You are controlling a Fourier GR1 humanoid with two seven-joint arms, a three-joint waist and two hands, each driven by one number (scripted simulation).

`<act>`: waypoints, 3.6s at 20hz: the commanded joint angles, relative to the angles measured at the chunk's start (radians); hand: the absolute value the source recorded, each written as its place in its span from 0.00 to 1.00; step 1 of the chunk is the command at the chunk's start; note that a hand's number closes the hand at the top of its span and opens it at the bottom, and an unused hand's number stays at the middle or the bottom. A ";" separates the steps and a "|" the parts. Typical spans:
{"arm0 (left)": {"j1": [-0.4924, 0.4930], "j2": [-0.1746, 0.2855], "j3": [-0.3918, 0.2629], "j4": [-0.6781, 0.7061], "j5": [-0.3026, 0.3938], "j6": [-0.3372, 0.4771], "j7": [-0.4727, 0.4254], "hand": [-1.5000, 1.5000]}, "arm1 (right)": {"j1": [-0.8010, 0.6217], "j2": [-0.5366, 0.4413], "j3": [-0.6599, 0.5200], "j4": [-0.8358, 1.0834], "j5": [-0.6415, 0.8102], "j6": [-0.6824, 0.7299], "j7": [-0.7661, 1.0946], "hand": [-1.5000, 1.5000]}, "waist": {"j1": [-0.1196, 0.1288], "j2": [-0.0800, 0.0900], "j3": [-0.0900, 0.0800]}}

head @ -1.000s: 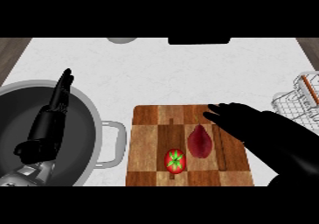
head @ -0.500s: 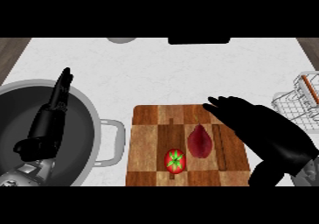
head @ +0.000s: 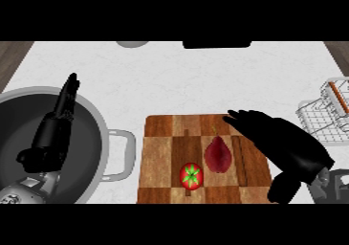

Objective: Pick the pear from the cutting board and place it in the tiered basket

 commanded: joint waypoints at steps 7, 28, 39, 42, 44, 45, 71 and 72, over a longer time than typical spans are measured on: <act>-0.012 -0.109 -0.014 0.100 0.049 -0.004 -0.017 0.50 | -0.001 0.030 -0.005 0.088 0.032 -0.015 -0.124 0.00 | -0.008 0.018 -0.034; 0.009 -0.120 -0.051 0.069 0.026 0.018 -0.002 0.50 | -0.028 0.196 0.067 0.293 0.157 -0.061 -0.143 0.00 | -0.001 0.015 -0.034; 0.009 -0.105 -0.037 0.034 0.047 0.007 0.016 0.50 | -0.014 0.213 0.051 0.368 0.199 -0.112 -0.224 0.00 | -0.001 0.014 -0.033; -0.005 -0.115 -0.005 0.139 0.064 -0.010 -0.034 0.50 | 0.028 0.233 0.079 0.385 0.224 -0.148 -0.242 0.00 | -0.015 0.018 -0.034; -0.021 -0.142 -0.042 0.120 0.040 0.010 -0.018 0.50 | -0.018 0.281 0.068 0.435 0.218 -0.147 -0.242 0.00 | -0.006 0.019 -0.034; -0.003 -0.124 -0.039 0.087 0.053 -0.005 -0.010 0.50 | -0.014 0.281 0.057 0.451 0.212 -0.151 -0.252 0.00 | -0.001 0.018 -0.034; 0.043 -0.065 0.010 0.065 0.041 0.034 0.003 0.50 | 0.335 -0.015 -0.032 0.331 0.573 -0.443 -0.045 1.00 | -0.083 0.002 -0.037; 0.092 -0.079 -0.002 0.068 0.047 0.030 -0.046 0.50 | 0.348 -0.035 -0.045 0.315 0.595 -0.463 -0.030 1.00 | -0.071 0.003 -0.038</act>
